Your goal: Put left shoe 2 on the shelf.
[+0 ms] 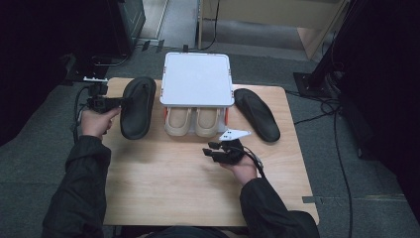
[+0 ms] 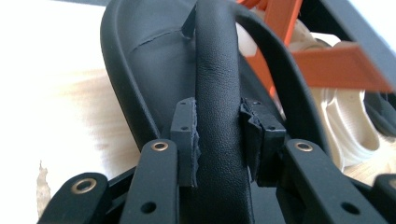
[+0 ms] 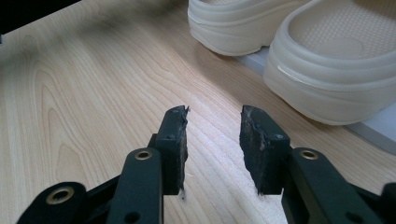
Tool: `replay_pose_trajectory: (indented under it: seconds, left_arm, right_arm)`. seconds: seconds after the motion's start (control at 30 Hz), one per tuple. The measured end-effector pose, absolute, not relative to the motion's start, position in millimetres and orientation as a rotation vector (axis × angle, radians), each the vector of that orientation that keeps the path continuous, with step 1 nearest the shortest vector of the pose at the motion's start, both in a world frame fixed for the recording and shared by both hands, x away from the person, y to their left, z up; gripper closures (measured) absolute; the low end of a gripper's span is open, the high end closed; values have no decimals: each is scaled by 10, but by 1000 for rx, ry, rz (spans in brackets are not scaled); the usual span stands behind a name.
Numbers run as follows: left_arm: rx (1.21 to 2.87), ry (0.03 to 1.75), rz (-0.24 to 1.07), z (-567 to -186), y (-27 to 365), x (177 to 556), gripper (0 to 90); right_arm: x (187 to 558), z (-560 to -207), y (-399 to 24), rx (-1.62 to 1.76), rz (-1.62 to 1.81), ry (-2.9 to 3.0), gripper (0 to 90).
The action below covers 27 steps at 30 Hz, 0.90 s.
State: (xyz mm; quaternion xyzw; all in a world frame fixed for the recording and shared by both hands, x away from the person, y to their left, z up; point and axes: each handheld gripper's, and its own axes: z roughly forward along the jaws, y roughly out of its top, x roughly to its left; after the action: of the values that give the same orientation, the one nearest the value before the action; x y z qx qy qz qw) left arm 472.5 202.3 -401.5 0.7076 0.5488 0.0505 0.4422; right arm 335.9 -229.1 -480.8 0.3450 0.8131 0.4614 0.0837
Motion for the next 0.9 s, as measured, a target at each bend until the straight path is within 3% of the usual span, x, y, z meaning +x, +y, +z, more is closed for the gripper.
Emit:
replay_pose_trajectory:
  seconds: [0.57,0.9]
  left_arm:
    - [1777,1374,204,-3333,1826,4934,684]
    - [1780,1323,209,-2939,1499,5082,684]
  right_arm:
    - [3361,-4803,-2297,1026,1387,2423,614]
    - [3365,-4810,-2304,1034,1379,2428,613]
